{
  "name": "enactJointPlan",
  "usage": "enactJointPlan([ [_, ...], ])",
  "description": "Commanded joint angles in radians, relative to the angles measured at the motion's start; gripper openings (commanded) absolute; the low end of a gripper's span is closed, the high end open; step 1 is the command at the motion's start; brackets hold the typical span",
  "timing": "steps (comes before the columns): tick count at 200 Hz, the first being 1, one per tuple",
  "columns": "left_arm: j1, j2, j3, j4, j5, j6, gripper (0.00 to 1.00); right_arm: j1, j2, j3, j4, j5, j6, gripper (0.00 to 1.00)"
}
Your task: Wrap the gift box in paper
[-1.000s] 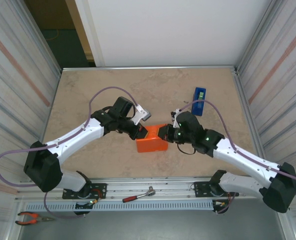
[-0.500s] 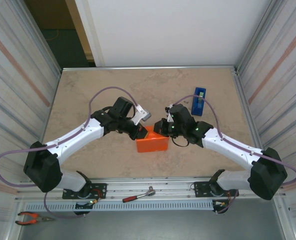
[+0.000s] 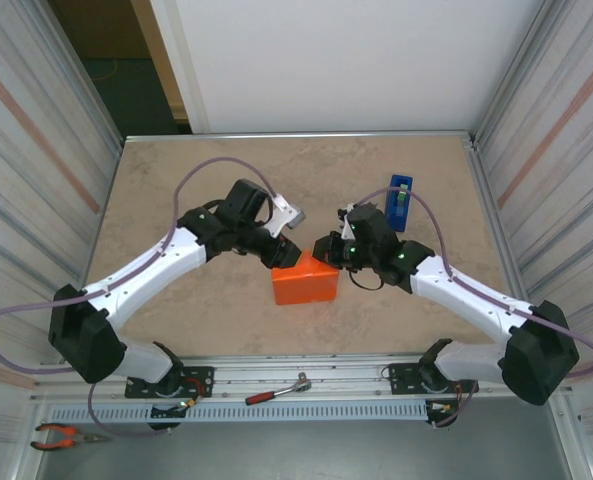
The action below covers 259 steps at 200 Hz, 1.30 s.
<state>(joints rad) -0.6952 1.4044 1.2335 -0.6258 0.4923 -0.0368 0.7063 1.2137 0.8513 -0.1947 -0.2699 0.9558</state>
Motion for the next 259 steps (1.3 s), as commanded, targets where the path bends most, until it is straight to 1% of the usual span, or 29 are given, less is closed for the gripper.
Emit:
enactJointPlan([
  [1, 0.009, -0.014, 0.066, 0.005, -0.034, -0.015, 0.43, -0.013, -0.046, 0.053, -0.029, -0.004, -0.038, 0.00],
  [13, 0.018, -0.028, 0.075, 0.014, -0.047, -0.027, 0.50, -0.020, -0.068, 0.056, -0.049, 0.003, -0.047, 0.00],
  [26, 0.032, -0.056, 0.063, 0.029, -0.060, -0.045, 0.56, -0.027, -0.097, 0.056, -0.079, 0.020, -0.061, 0.05],
  [47, 0.062, -0.132, -0.006, 0.079, -0.086, -0.080, 0.67, -0.043, -0.151, 0.040, -0.131, 0.047, -0.085, 0.24],
  [61, 0.089, -0.193, -0.069, 0.105, -0.101, -0.105, 0.75, -0.055, -0.188, 0.016, -0.160, 0.058, -0.100, 0.41],
  [74, 0.114, -0.248, -0.128, 0.116, -0.116, -0.125, 0.82, -0.061, -0.218, -0.001, -0.192, 0.069, -0.116, 0.53],
  [82, 0.127, -0.279, -0.165, 0.122, -0.129, -0.137, 0.89, -0.061, -0.233, -0.012, -0.211, 0.074, -0.129, 0.58],
  [84, 0.129, -0.289, -0.174, 0.122, -0.133, -0.139, 0.95, -0.061, -0.246, -0.015, -0.216, 0.075, -0.130, 0.59],
  [87, 0.133, -0.301, -0.190, 0.125, -0.138, -0.144, 0.98, -0.062, -0.256, -0.020, -0.224, 0.075, -0.134, 0.60],
  [117, 0.150, -0.413, -0.315, 0.136, -0.183, -0.179, 0.99, -0.063, -0.320, -0.091, -0.288, 0.087, -0.182, 0.70],
  [138, 0.149, -0.470, -0.398, 0.161, -0.199, -0.211, 0.99, -0.064, -0.345, -0.133, -0.294, 0.095, -0.193, 0.72],
  [152, 0.150, -0.488, -0.436, 0.171, -0.196, -0.230, 0.99, -0.065, -0.345, -0.136, -0.279, 0.088, -0.194, 0.71],
  [159, 0.150, -0.494, -0.454, 0.178, -0.194, -0.240, 0.99, -0.064, -0.338, -0.128, -0.269, 0.083, -0.193, 0.68],
  [166, 0.150, -0.502, -0.470, 0.190, -0.194, -0.250, 0.99, -0.065, -0.327, -0.115, -0.258, 0.076, -0.195, 0.63],
  [172, 0.150, -0.508, -0.484, 0.199, -0.195, -0.260, 0.99, -0.062, -0.313, -0.099, -0.247, 0.069, -0.196, 0.58],
  [195, 0.150, -0.520, -0.521, 0.232, -0.199, -0.285, 0.99, -0.063, -0.232, -0.008, -0.226, 0.035, -0.211, 0.34],
  [211, 0.149, -0.520, -0.534, 0.241, -0.206, -0.294, 0.99, -0.054, -0.126, 0.073, -0.233, 0.019, -0.224, 0.18],
  [218, 0.149, -0.519, -0.540, 0.242, -0.212, -0.295, 0.99, -0.049, -0.082, 0.114, -0.241, 0.018, -0.231, 0.13],
  [238, 0.148, -0.522, -0.552, 0.251, -0.219, -0.299, 0.99, -0.024, 0.052, 0.243, -0.292, 0.036, -0.253, 0.07],
  [259, 0.149, -0.522, -0.561, 0.259, -0.227, -0.303, 0.99, 0.007, 0.181, 0.362, -0.364, 0.084, -0.280, 0.06],
])
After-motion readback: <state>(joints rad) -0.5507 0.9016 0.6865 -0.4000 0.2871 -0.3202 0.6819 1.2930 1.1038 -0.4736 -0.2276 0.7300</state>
